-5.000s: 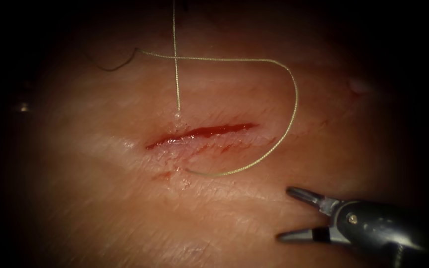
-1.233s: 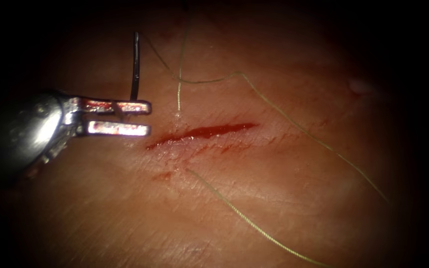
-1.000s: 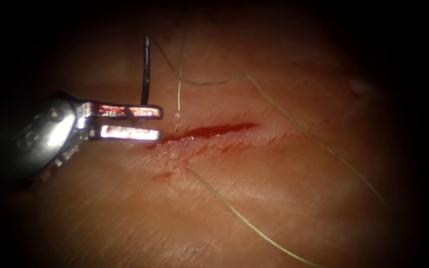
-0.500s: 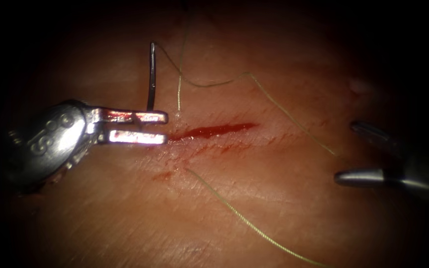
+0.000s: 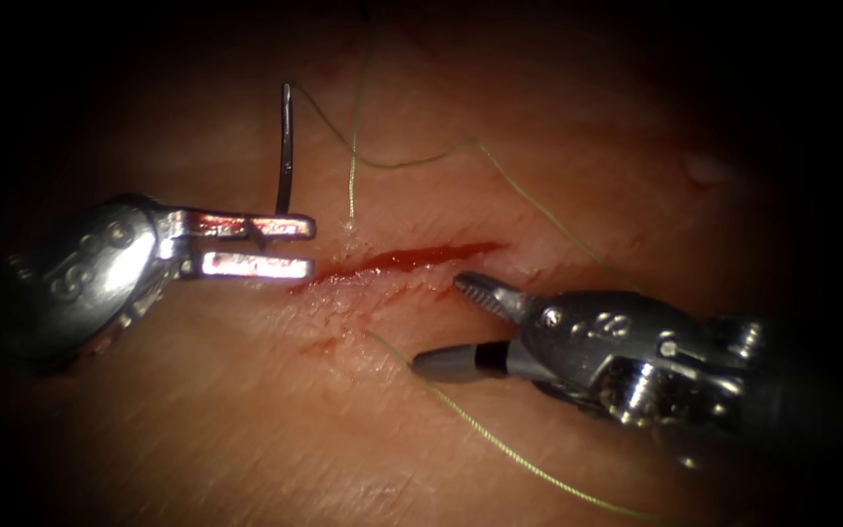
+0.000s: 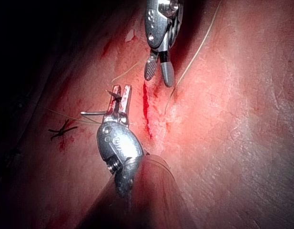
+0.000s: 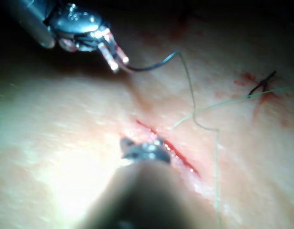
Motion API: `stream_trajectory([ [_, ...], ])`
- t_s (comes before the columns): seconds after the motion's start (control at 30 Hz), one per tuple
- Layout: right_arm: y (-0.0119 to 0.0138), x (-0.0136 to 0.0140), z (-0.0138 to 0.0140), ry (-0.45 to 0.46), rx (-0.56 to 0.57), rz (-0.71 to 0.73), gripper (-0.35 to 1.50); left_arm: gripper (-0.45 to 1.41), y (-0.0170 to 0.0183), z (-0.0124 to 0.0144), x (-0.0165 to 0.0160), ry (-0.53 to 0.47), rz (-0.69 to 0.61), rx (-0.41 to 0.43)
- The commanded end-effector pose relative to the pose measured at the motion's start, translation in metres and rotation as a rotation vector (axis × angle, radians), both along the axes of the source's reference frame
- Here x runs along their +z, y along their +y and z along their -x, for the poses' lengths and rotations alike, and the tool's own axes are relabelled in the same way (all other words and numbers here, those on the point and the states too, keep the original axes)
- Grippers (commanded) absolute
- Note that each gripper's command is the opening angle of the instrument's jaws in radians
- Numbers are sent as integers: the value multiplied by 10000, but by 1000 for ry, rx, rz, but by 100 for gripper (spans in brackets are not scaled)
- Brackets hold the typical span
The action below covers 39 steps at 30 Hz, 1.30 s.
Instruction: Wound Closure
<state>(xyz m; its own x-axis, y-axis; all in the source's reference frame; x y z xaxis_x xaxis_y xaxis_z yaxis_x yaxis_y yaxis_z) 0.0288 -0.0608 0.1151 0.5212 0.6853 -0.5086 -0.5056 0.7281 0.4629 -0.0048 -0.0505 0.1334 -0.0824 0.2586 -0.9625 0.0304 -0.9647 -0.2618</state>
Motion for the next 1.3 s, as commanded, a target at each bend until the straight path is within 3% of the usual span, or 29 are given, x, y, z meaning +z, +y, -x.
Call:
stream_trajectory([
  [0.03,-3,14,-18,-4,-17,-5,114,-45,2,4,6,-1,2,1],
  [0.4,-21,55,-52,-96,-70,-35,111,-45,-1,8,4,-17,1,27],
  [0.43,-24,62,-53,-123,-80,-41,103,-45,-1,8,4,-21,1,33],
  [0.47,-25,63,-52,-130,-84,-43,93,-45,-1,8,4,-22,1,35],
  [0.5,-27,63,-48,-139,-90,-54,44,-45,-1,6,4,-24,1,38],
  [0.53,-27,63,-48,-139,-90,-54,44,-45,-1,6,4,-24,1,38],
  [0.57,-27,62,-47,-140,-97,-52,12,-45,-1,6,4,-25,1,40],
  [0.6,-26,58,-43,-139,-119,-42,-35,-45,-1,5,4,-26,1,42],
  [0.9,-27,32,-24,-144,-171,-25,-35,-45,-1,4,3,-34,0,53],
  [1.03,-45,20,7,-135,-203,-14,-35,-45,-1,4,4,-36,0,58],
  [1.07,-56,16,37,-136,-237,-4,-35,-45,-1,6,3,-43,0,57],
  [1.3,-74,11,104,-131,-231,-36,-35,-45,-2,13,0,-69,15,74],
])
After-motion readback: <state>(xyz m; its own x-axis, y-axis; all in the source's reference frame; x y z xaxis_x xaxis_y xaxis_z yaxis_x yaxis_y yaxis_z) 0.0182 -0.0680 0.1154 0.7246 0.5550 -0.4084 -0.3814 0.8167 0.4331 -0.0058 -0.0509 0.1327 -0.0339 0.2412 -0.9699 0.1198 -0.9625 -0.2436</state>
